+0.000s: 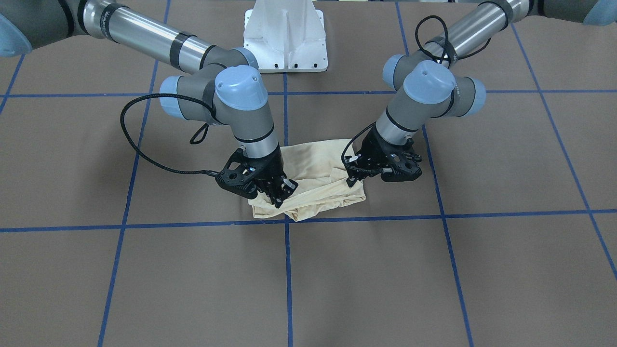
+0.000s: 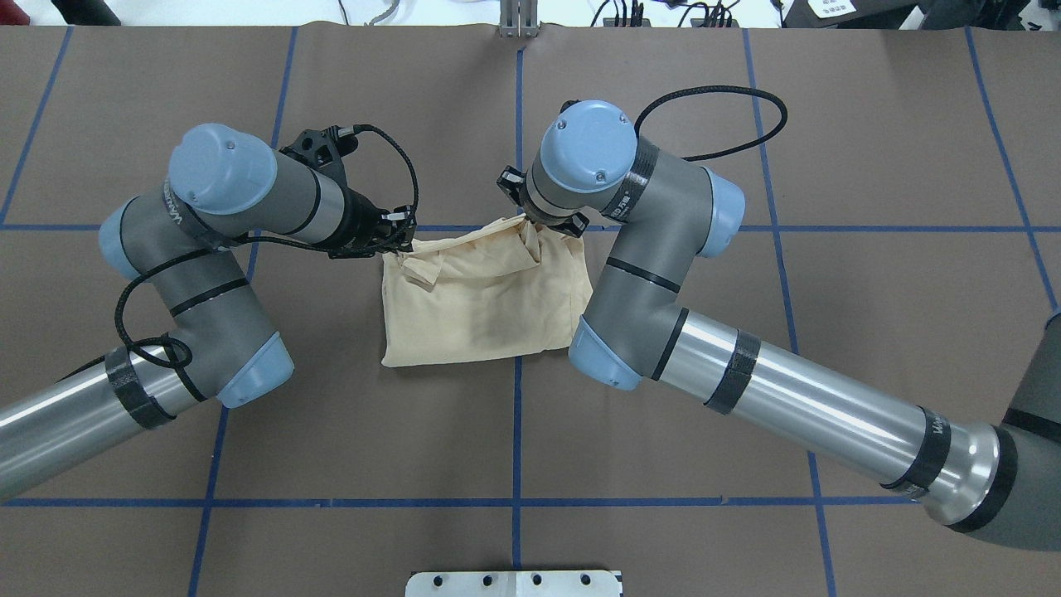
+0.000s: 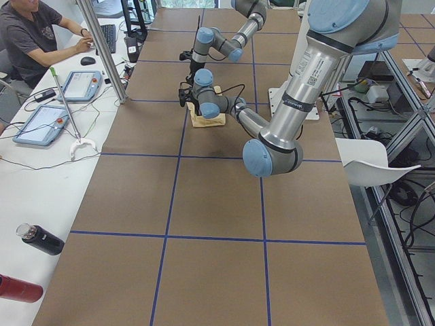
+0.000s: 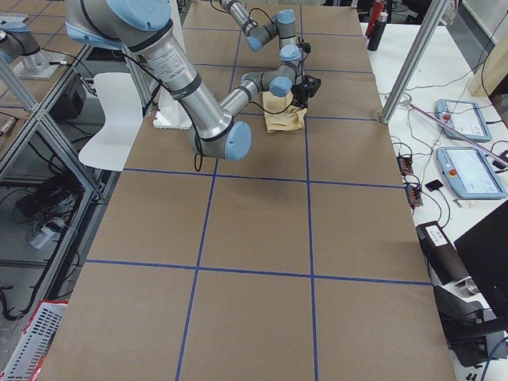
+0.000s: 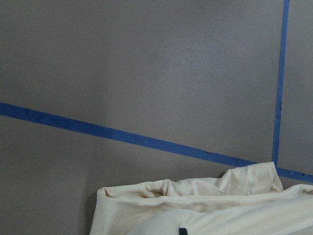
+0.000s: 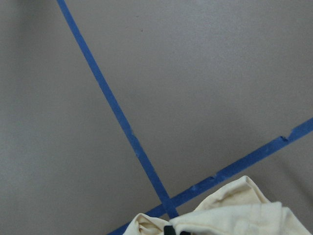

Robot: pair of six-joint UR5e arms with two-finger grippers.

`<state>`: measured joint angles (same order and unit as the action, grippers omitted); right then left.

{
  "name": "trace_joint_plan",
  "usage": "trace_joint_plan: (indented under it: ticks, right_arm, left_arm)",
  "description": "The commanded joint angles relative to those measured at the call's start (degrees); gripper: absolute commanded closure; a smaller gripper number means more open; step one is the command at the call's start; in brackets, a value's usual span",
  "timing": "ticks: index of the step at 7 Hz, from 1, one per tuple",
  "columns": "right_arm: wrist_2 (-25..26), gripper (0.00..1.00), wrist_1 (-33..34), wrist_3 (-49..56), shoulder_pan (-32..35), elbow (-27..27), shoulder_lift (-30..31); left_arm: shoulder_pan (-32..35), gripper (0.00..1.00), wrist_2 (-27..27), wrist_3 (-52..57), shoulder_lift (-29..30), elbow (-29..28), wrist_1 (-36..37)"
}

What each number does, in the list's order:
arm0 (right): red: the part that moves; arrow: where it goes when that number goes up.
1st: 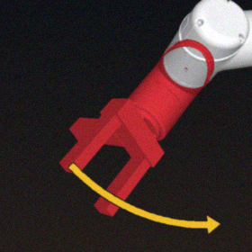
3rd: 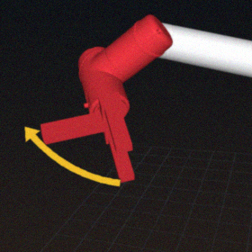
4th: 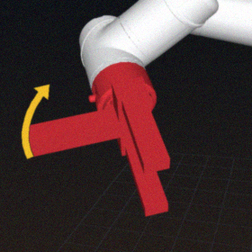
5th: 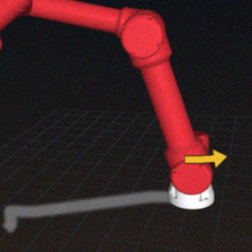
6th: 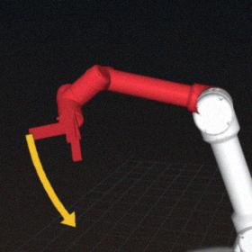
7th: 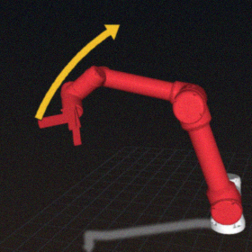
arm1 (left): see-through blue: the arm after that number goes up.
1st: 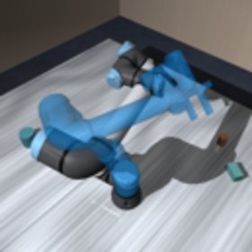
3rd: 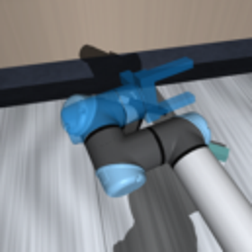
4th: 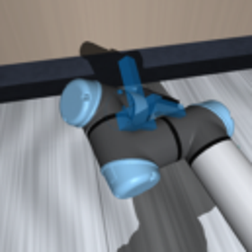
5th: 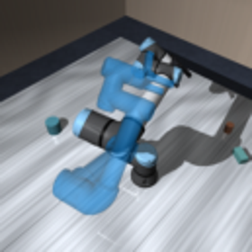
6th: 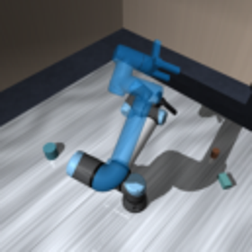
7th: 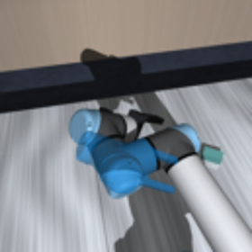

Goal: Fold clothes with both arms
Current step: 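Lay the folded edge down on the far side and open both grippers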

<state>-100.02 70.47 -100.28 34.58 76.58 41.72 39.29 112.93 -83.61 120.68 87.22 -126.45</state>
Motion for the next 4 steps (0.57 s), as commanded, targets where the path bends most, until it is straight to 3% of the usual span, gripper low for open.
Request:
trace_joint_plan:
  ticks: [1, 2, 4]
  right_arm:
    - [0.2, 0.36, -0.1, 0.0, 0.1, -1.3, -0.1]
    - [2.3, 0.02, 0.0, 0.0, 0.1, -2.0, -0.1]
    - [2.5, 0.02, -0.1, 0.1, 0.7, -3.3, -0.2]
  left_arm:
    - [0.0, 0.1, -0.1, 0.0, -0.1, 0.0, -1.3]
    - [0.1, 0.01, -0.2, -0.1, -0.3, 0.1, -1.3]
    - [2.6, 0.01, -0.1, 0.1, -0.4, 0.0, -0.7]
